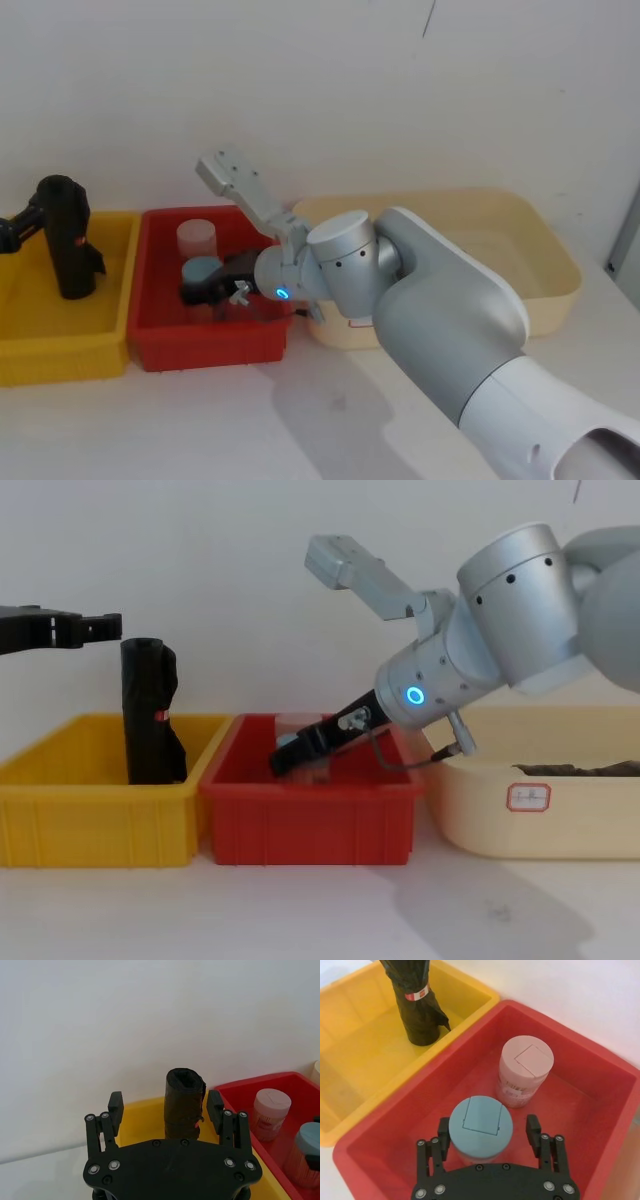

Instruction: Pick up the garbage bag with the one hand and transfer it to the other hand.

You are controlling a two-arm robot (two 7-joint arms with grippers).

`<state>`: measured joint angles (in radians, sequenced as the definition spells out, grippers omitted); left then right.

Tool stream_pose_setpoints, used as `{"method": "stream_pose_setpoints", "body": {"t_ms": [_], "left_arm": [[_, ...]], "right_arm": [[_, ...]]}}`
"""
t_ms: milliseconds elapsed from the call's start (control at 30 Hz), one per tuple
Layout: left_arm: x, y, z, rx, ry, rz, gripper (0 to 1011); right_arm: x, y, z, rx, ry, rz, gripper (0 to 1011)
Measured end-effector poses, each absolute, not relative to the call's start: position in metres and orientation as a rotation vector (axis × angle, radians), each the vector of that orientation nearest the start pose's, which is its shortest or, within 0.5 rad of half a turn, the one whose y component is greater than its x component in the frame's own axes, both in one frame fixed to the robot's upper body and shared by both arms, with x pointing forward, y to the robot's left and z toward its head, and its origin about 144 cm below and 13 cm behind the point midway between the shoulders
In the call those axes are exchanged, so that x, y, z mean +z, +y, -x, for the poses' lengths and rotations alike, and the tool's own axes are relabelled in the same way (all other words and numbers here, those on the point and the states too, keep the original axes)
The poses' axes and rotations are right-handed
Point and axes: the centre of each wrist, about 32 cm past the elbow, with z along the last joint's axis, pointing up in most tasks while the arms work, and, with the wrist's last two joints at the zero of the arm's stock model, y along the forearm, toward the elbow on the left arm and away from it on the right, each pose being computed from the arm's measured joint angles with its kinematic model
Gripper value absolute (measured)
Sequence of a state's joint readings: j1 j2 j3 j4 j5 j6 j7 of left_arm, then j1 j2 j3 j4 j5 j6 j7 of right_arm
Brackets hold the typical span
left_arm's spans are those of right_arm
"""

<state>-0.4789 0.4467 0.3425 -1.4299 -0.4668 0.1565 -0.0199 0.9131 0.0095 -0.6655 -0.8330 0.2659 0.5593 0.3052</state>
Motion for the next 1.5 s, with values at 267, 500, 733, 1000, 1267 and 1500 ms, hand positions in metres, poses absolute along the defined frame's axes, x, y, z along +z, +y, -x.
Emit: {"method": "stream_pose_setpoints", "body": {"t_ms": [267,500,733,1000,1267,1500], "left_arm": [[1.264,0.278,-0.567,1.319,-0.095,-0.028,1000],[1.264,0.278,-0.567,1.319,-0.095,-0.028,1000],[1.264,0.278,-0.567,1.319,-0.095,-0.028,1000],[1.264,0.278,-0.567,1.319,-0.095,-0.028,1000],[1.264,0.278,-0.567,1.319,-0.095,-0.028,1000],[1.264,0.278,-0.567,1.319,-0.095,-0.028,1000]], "right_arm": [[1.269,-0.086,-0.653,-0.856,0.153,0.568,699],[1.269,-0.086,-0.654,-0.857,0.154,0.567,663],[1.279,-0.092,-0.652,-0.862,0.173,0.533,663],[1.308,-0.113,-0.651,-0.873,0.213,0.447,663],[1.342,-0.144,-0.652,-0.912,0.246,0.338,663],[1.366,-0.174,-0.655,-0.989,0.273,0.247,663]]}}
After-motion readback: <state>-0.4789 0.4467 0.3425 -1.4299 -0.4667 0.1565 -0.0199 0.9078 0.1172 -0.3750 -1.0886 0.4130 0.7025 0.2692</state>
